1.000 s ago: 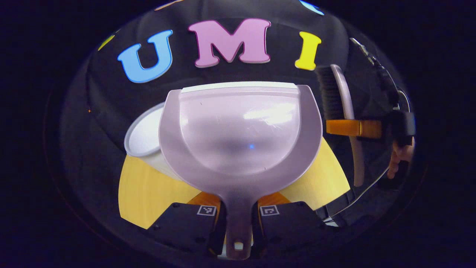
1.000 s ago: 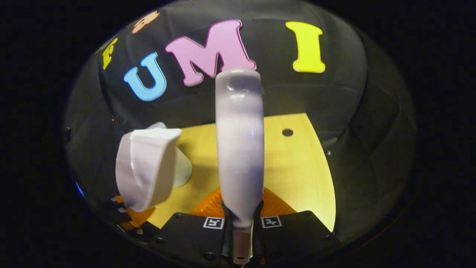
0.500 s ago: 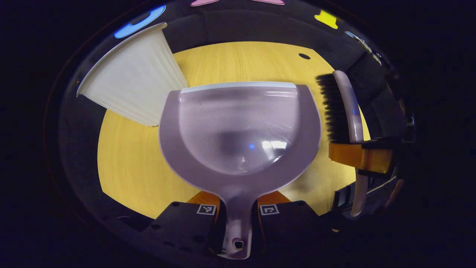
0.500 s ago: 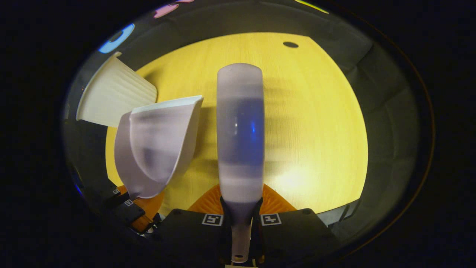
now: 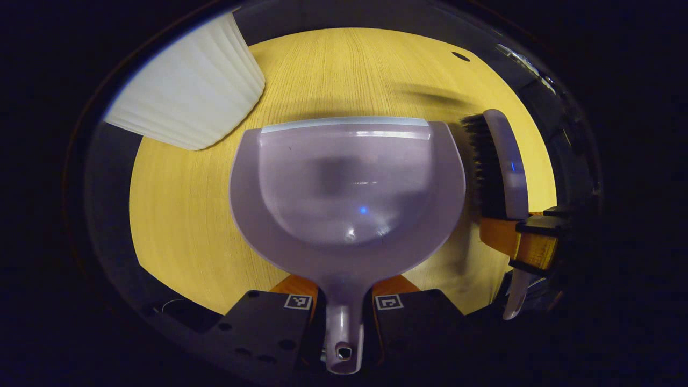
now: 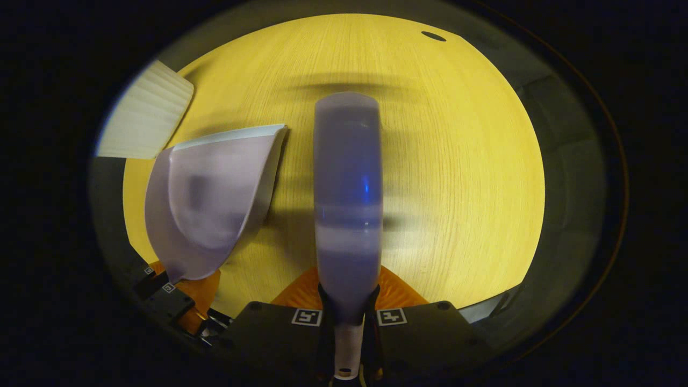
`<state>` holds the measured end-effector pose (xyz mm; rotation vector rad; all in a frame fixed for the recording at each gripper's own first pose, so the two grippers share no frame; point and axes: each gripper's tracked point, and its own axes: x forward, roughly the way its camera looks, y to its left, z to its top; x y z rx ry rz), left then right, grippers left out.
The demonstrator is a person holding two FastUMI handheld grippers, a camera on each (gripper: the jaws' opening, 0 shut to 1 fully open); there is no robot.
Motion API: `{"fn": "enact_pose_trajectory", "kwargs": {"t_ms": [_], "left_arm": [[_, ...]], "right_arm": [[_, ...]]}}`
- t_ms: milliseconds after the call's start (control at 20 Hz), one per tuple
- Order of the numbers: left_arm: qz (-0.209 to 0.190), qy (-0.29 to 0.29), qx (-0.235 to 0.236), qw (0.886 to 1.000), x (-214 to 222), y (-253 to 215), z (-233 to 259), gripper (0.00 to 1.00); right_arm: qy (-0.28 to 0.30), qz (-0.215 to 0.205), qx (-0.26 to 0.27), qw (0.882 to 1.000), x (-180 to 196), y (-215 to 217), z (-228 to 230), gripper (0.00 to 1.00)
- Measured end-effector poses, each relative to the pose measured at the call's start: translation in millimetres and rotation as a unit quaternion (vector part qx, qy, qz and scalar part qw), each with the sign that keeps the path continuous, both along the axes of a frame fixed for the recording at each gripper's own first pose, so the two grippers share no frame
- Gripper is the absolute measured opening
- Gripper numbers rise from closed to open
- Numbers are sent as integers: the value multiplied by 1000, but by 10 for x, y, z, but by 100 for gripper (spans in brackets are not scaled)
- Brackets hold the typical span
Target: Pick up the small broom and dustpan from the desktop, sweep the trash into the dustpan with the broom, and then empty the trash into the garbage bin.
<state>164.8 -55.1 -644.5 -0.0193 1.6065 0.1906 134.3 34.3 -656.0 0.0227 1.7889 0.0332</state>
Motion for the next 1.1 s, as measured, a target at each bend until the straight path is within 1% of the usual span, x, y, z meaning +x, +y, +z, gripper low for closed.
{"fn": "enact_pose_trajectory", "kwargs": {"t_ms": [50, 100, 200, 300, 450, 500, 550, 650, 700, 750, 800, 850, 900, 1100], "left_arm": [[4, 4, 0, 1000, -2, -17, 23, 26], [-3, 6, 6, 1000, -14, -4, 6, 26], [-11, 9, 8, 1000, -45, 9, -17, 28], [-10, 26, 7, 1000, -81, 18, -40, 27], [-14, 44, 11, 999, -93, 15, -45, 28], [-18, 48, 12, 999, -90, 14, -39, 29], [-24, 56, 11, 998, -101, 11, -33, 29], [-26, 69, 3, 997, -156, -19, -46, 33], [-23, 76, -3, 997, -187, -50, -49, 41], [-20, 83, -8, 996, -220, -78, -32, 54], [-19, 90, -8, 996, -244, -79, -28, 60], [-21, 89, -7, 996, -233, -66, -19, 82], [-18, 90, -7, 996, -242, -76, -27, 85], [-22, 76, -9, 997, -226, -122, 31, 85]], "right_arm": [[13, -1, -1, 1000, -11, -10, 13, 23], [26, -2, -1, 1000, -82, -36, -16, 23], [23, -2, -5, 1000, -82, -11, 31, 23], [31, 6, -2, 1000, -86, 30, 29, 23], [44, -3, -4, 999, -126, 55, -6, 29], [46, -2, -6, 999, -122, 55, -3, 31], [51, 0, -5, 999, -135, 43, 17, 36], [52, 4, -7, 999, -133, 25, 46, 38], [53, 2, -7, 999, -140, 26, 41, 42], [55, 3, -10, 998, -154, 27, 35, 53], [55, 2, -13, 998, -168, 20, 41, 61], [53, 1, -15, 998, -165, -1, 37, 81], [50, -1, -18, 999, -161, -7, 22, 100], [41, -6, -16, 999, -134, -16, 130, 100]]}}
